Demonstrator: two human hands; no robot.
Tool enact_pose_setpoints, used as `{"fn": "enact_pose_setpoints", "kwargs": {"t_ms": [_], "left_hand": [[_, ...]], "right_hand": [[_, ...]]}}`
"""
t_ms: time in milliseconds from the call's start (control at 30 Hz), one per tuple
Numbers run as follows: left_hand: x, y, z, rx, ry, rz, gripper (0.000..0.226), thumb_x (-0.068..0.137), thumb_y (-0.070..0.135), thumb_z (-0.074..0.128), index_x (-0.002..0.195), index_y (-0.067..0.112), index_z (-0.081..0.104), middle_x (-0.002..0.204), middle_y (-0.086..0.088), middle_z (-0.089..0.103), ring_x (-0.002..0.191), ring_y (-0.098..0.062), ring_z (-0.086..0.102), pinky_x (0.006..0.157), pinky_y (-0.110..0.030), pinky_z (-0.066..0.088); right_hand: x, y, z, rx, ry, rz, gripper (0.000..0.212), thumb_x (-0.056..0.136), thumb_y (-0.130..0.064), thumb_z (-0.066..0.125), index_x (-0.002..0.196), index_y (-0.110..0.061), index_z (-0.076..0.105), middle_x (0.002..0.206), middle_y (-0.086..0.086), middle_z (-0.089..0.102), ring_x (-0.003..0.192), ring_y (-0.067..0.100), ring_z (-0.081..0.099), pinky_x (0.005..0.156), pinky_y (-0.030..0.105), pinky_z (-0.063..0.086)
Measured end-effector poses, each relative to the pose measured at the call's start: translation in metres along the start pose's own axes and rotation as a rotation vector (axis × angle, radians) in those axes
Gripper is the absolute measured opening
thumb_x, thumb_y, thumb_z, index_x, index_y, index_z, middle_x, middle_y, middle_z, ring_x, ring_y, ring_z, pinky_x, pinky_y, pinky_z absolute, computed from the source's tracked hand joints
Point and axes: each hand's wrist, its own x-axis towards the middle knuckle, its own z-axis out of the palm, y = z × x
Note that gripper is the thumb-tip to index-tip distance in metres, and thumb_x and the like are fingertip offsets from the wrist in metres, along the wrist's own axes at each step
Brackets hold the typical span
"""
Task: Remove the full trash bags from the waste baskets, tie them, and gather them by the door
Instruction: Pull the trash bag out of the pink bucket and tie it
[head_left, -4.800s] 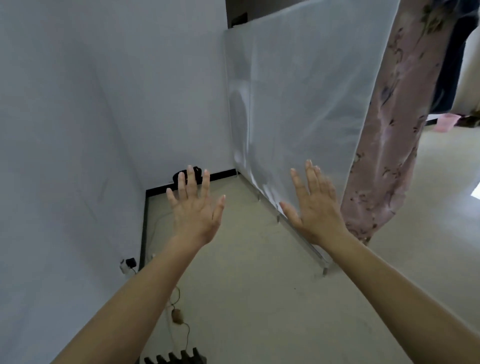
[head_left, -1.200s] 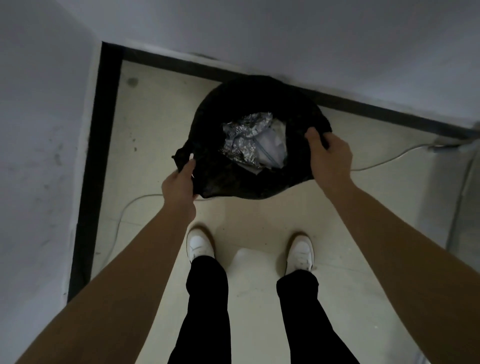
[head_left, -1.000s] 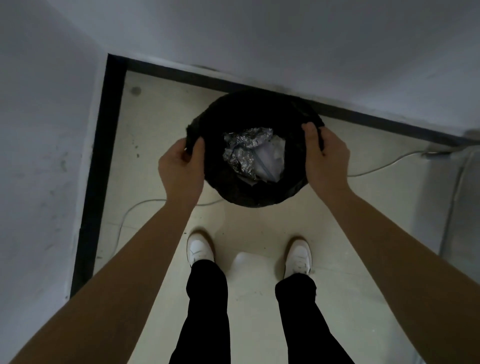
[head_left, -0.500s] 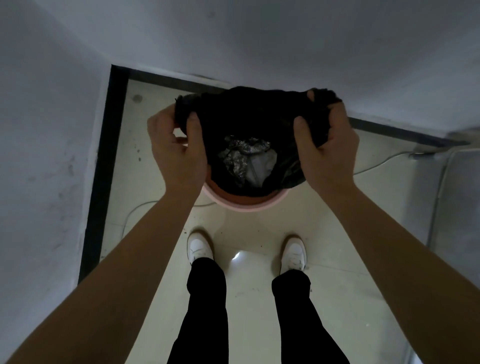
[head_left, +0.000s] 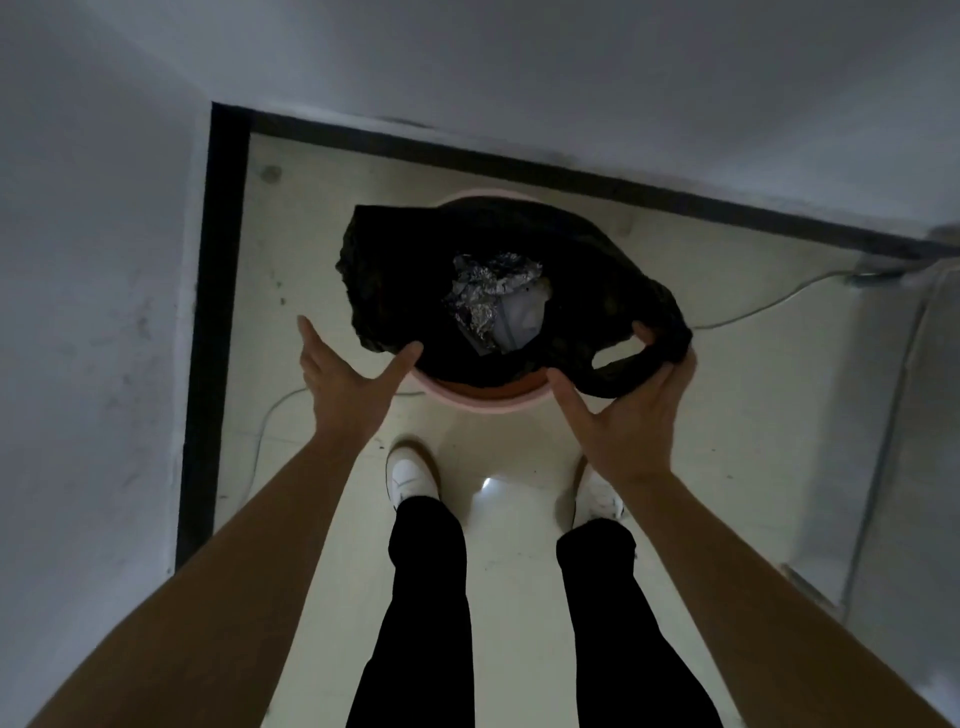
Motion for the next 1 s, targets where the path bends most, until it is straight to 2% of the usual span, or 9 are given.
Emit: {"fn": "enact_pose_setpoints", "kwargs": {"t_ms": [133,300,367,433,533,633,767,867,1000], "left_hand": [[0.008,-0.014,-0.003,0.296,-0.168,-0.045,0.145,0.058,0.071,0.079,0.158,0.019,-0.012,0.166,-0.015,0.009,0.152,-0.035,0.011,0.120,-0.056,0.020],[0.050,0.002,0.002,0.283,-0.185,0.007,0.159,0.040,0.076,0.087,0.159,0.026,-0.007,0.165,-0.009,0.020,0.151,-0.033,0.021,0.120,-0.053,0.024],[0.070,0.020,0.010,0.087,-0.182,0.056,0.152,0.043,0.072,0.090,0.159,0.024,0.004,0.159,-0.003,0.034,0.146,-0.022,0.034,0.119,-0.042,0.031],[0.082,0.038,0.023,-0.070,-0.226,0.087,0.124,0.071,0.051,0.086,0.159,0.020,0.003,0.153,-0.001,0.042,0.139,-0.014,0.042,0.114,-0.030,0.037],[0.092,0.056,0.036,-0.141,-0.238,0.110,0.088,0.094,0.041,0.059,0.160,0.025,0.003,0.147,-0.004,0.048,0.135,-0.022,0.048,0.113,-0.036,0.040],[0.088,0.059,0.036,-0.208,-0.296,0.093,0.086,0.089,0.053,0.054,0.159,0.030,0.009,0.145,0.000,0.047,0.134,-0.023,0.048,0.111,-0.040,0.041],[0.075,0.078,0.053,-0.231,-0.348,0.103,0.075,0.086,0.057,0.054,0.151,0.028,0.030,0.140,-0.001,0.054,0.126,-0.020,0.055,0.102,-0.037,0.050],[0.066,0.104,0.073,-0.174,-0.262,0.172,0.051,0.093,0.049,0.050,0.132,0.017,0.052,0.124,-0.008,0.062,0.112,-0.024,0.061,0.092,-0.040,0.054],[0.046,0.123,0.092,-0.126,-0.163,0.329,0.059,0.089,0.043,0.052,0.137,0.009,0.052,0.137,-0.012,0.053,0.128,-0.026,0.051,0.110,-0.041,0.041]], "right_hand": [[-0.006,0.003,0.010,0.072,0.010,0.186,0.103,0.066,-0.070,0.077,0.125,0.008,0.045,0.121,0.018,0.046,0.105,0.028,0.050,0.090,0.047,0.049],[0.010,0.024,0.035,-0.004,-0.412,0.376,0.150,0.046,-0.086,0.072,0.158,-0.013,0.004,0.163,0.015,0.010,0.150,0.032,0.012,0.119,0.046,0.018],[0.027,0.032,0.058,0.027,-0.513,0.391,0.143,0.045,-0.091,0.069,0.158,-0.022,0.014,0.163,0.004,0.020,0.150,0.028,0.020,0.122,0.045,0.019],[0.045,0.039,0.080,0.073,-0.501,0.436,0.123,0.057,-0.088,0.067,0.153,-0.020,0.031,0.151,0.002,0.045,0.138,0.023,0.044,0.114,0.041,0.039],[0.066,0.040,0.092,0.126,-0.407,0.556,0.090,0.070,-0.071,0.046,0.133,-0.006,0.051,0.122,0.015,0.062,0.105,0.032,0.062,0.081,0.036,0.049],[0.077,0.045,0.084,0.135,-0.336,0.516,0.058,0.078,-0.050,0.039,0.113,-0.004,0.051,0.103,0.017,0.063,0.081,0.030,0.061,0.066,0.036,0.044],[0.101,0.054,0.057,0.134,-0.219,0.453,0.042,0.092,-0.014,0.050,0.133,-0.004,0.048,0.120,0.017,0.063,0.109,0.034,0.059,0.082,0.033,0.045],[0.119,0.059,0.041,0.095,-0.133,0.415,0.044,0.091,-0.020,0.049,0.131,-0.003,0.052,0.131,0.022,0.055,0.118,0.037,0.055,0.086,0.024,0.037],[0.122,0.040,0.025,0.191,-0.071,0.257,0.058,0.096,-0.028,0.054,0.147,-0.003,0.041,0.149,0.021,0.037,0.133,0.028,0.047,0.104,0.018,0.034]]}}
